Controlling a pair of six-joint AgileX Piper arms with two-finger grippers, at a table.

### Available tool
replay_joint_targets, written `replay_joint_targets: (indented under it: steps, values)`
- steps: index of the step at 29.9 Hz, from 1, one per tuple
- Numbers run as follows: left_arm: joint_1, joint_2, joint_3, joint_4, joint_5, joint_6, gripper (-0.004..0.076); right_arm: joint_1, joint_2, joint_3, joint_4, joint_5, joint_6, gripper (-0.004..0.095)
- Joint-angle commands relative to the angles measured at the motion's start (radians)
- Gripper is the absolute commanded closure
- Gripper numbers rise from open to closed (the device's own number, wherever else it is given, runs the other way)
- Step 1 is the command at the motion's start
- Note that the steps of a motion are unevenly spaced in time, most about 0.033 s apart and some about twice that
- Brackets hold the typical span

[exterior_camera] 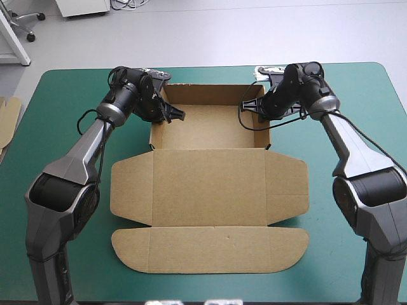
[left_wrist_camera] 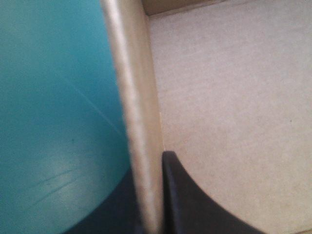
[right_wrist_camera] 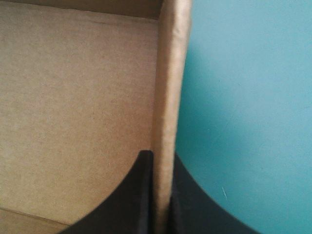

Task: Fold the box

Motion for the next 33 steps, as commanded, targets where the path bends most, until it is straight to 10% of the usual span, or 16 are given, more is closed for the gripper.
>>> replay_joint_targets:
  steps: [1, 33]
  values:
    - [-0.003, -0.044, -0.029, 0.058, -0.045, 0.008, 0.0738, 0.004, -0.021, -0.031, -0.015, 0.048, -0.035, 0.0920]
    - [0.025, 0.065, -0.029, 0.027, -0.104, -0.084, 0.0738, 0.027, 0.070, -0.089, -0.107, 0.059, 0.006, 0.0921]
